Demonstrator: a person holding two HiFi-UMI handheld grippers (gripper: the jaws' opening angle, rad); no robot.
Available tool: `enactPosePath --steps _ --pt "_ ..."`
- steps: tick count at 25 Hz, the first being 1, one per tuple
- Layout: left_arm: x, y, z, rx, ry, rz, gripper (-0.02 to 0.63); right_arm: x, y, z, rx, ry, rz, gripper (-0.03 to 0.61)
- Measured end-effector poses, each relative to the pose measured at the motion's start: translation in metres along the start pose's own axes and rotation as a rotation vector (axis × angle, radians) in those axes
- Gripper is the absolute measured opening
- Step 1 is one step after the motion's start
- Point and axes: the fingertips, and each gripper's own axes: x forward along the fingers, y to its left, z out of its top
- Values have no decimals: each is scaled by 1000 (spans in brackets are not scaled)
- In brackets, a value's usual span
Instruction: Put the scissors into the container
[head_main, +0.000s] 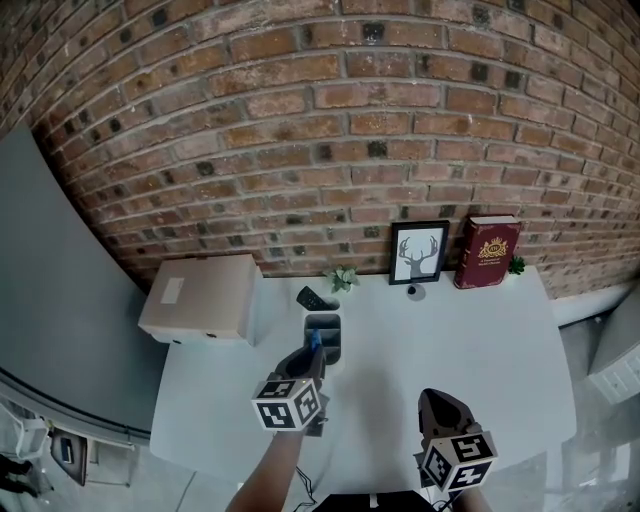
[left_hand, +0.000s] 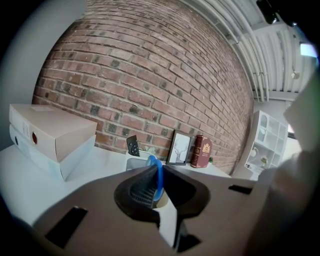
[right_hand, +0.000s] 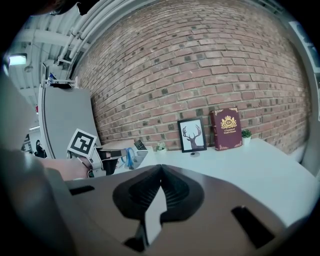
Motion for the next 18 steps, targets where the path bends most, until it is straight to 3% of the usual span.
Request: enactPosePath --steps 8,18 --pt "-6 12 -1 45 27 110 31 0 -2 -2 -1 6 14 0" --pt "-22 27 -16 24 65 174 32 2 0 -1 -7 9 47 0"
